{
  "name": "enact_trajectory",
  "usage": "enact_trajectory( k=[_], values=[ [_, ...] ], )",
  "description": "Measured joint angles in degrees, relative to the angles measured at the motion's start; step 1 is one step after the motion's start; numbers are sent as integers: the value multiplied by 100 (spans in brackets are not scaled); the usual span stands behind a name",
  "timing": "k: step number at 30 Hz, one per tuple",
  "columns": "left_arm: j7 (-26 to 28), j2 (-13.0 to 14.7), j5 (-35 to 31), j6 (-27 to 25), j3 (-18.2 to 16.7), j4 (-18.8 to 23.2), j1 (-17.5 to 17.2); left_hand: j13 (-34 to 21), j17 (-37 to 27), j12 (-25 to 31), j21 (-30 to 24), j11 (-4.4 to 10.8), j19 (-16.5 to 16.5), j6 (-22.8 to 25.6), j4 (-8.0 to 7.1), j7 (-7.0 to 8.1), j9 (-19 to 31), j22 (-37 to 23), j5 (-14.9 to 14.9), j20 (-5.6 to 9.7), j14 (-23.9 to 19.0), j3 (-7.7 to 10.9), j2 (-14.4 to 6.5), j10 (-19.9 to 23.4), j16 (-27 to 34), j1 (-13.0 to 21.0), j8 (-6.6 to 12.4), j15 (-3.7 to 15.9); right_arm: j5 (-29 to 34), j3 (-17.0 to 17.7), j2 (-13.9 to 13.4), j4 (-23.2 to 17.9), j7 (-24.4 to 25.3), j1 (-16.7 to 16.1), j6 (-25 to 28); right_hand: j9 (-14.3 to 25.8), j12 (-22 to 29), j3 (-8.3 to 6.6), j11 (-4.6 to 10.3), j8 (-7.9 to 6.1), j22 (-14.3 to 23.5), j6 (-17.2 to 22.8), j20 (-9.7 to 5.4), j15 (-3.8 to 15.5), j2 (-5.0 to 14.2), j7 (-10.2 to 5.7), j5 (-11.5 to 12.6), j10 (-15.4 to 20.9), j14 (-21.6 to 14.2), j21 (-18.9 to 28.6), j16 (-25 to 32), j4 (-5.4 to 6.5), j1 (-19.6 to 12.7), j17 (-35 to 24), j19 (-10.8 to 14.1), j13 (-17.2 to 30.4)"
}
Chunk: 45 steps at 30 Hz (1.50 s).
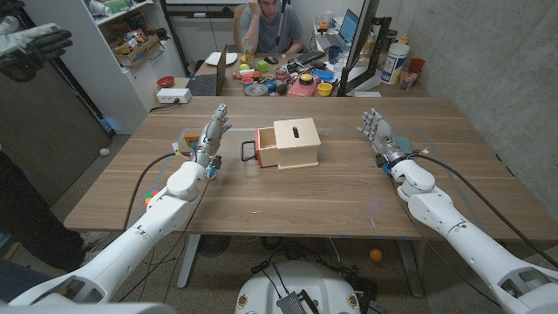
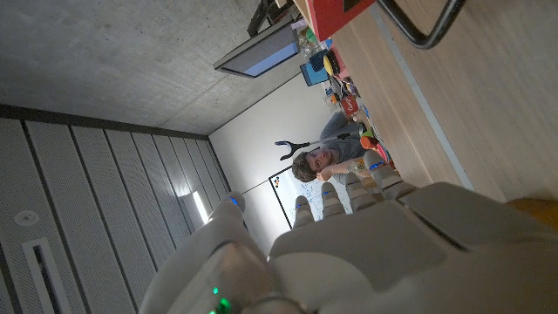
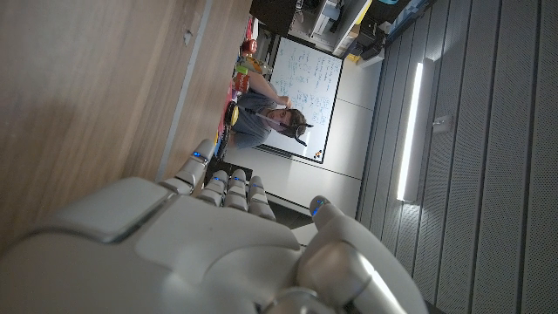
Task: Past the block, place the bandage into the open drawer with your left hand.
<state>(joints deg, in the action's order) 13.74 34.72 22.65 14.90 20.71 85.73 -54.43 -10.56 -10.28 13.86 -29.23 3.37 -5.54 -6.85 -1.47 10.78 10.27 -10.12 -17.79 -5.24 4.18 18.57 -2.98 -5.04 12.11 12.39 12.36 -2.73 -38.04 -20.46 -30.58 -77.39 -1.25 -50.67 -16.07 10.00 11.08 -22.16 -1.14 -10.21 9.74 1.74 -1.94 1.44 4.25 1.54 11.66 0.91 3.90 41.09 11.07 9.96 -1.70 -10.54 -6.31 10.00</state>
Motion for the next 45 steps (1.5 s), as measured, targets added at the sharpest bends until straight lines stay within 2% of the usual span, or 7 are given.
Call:
enact_trajectory(
  k=[10, 19, 26, 27, 29, 35, 45],
  values=[
    [916, 543, -1123, -584, -189, 821, -448, -27, -27, -112, 142, -2, -88, -109, 429, 182, 28, -16, 106, -209, -33, 74, 177, -130, -48, 571, -51, 7, -6, -1, 13, 22, -2, -3, 2, 0, 0, 0, 0, 0, 0, 0, 0, 0, 0, 0, 0, 0, 0, 0, 0, 0, 0, 0, 0, 0],
    [1319, 1032, -1983, -1156, -335, 1461, -777, -53, -54, -179, 235, 30, -135, -279, 726, 172, 55, -16, 172, -317, 52, 101, 373, -279, -94, 954, -96, 9, -6, -24, 33, 36, -10, 3, 2, -1, 0, 0, -2, 0, -1, 0, 0, 0, 0, 0, 0, 3, 0, -21, 0, 0, 0, 1, 0, -1],
    [1492, 1032, -2598, -1603, -335, 1461, -777, -53, -80, -178, 256, 46, -6, -279, 887, 172, 81, -43, 217, -444, -99, 86, 489, -263, -38, 1223, -89, -54, -6, -26, 34, 27, -10, -2, 2, -1, 0, 0, -31, 0, -1, 0, 0, 0, 0, 0, 0, 31, 0, -44, 0, 0, 0, 1, 0, -1],
    [1499, 1397, -2652, -1642, -474, 2004, -1043, -53, -80, -164, 256, 64, 37, -279, 909, 172, 81, -43, 218, -483, -156, 75, 519, -221, -6, 1269, -78, -48, -6, -26, 34, 23, -10, -5, 2, -1, 0, 0, -31, 0, -1, 0, 0, 0, 0, 0, 0, 31, 0, -45, 0, 0, 0, 1, 0, -1],
    [1512, 1397, -2766, -1727, -474, 2004, -1043, -77, -105, -133, 256, 65, 137, -249, 933, 154, 98, -42, 220, -502, -174, 86, 544, -158, 0, 1322, -45, -30, -6, -26, 34, 18, -10, -12, 2, -1, 0, 0, -31, 0, -1, 0, 0, 0, 0, 0, 0, 31, 0, -45, 0, 0, 0, 1, 0, -1],
    [1526, 1803, -3051, -1953, -707, 2612, -1388, -79, -106, -133, 228, 62, 195, -182, 965, 182, 108, -42, 236, -541, -174, 84, 552, -147, 0, 1455, -44, -30, -2, -26, 31, 8, 14, -34, 7, -1, 0, 0, -30, 0, -1, 0, 0, -22, 0, 0, 0, 31, -22, -45, 0, 0, 0, 1, 0, -1],
    [1377, 2195, -3850, -2761, -1059, 3315, -1887, -79, -133, -201, 296, -40, 173, -289, 1018, 182, 107, -69, 256, -625, 34, 77, 628, -414, -49, 1691, -44, -177, -6, -12, 27, -2, 21, -81, -6, -1, 0, 0, -30, 0, -1, 31, 0, -22, 0, 31, 0, 31, -22, -44, 0, 0, 0, 1, 0, -1]
  ],
)
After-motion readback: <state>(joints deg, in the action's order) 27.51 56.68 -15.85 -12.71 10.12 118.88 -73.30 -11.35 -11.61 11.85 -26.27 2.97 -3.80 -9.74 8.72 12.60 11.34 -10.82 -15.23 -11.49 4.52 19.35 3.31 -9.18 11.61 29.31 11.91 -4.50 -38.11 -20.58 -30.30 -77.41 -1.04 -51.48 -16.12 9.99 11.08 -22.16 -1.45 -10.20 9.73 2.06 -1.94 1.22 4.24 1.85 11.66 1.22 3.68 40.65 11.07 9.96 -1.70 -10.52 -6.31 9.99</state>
